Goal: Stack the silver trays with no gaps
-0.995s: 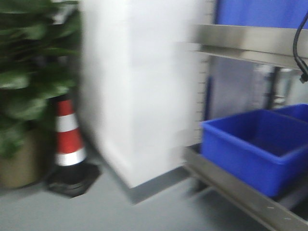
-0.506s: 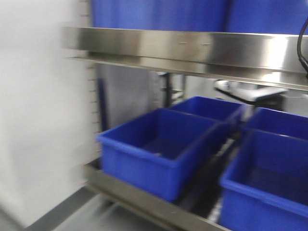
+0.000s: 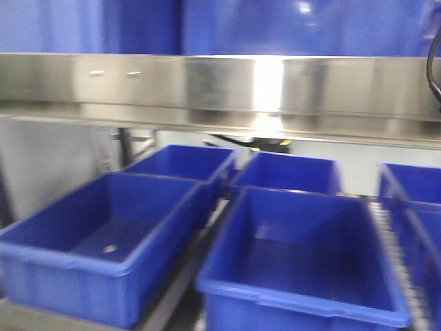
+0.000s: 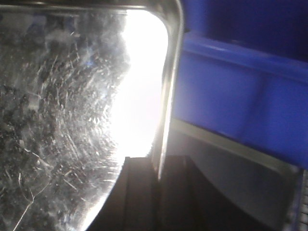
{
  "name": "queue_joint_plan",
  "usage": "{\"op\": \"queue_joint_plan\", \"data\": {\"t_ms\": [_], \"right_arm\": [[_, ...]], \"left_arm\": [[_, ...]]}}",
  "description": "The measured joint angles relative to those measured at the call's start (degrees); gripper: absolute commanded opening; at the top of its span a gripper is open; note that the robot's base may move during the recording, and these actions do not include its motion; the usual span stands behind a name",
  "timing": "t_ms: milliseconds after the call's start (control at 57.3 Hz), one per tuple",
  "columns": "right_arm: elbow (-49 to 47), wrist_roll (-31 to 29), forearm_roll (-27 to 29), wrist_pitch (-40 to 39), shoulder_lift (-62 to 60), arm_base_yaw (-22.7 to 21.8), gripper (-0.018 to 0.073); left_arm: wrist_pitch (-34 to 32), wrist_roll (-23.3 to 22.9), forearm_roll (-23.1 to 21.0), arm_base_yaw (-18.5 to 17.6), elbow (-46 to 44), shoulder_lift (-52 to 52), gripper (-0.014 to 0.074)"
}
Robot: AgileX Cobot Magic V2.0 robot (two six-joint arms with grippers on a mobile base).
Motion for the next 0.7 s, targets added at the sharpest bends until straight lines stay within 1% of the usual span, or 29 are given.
{"op": "queue_joint_plan", "data": {"t_ms": [698], "right_arm": [[0.0, 0.0, 0.0, 0.0, 0.0, 0.0, -0.008]], "left_arm": [[0.0, 0.0, 0.0, 0.0, 0.0, 0.0, -0.0018]]}}
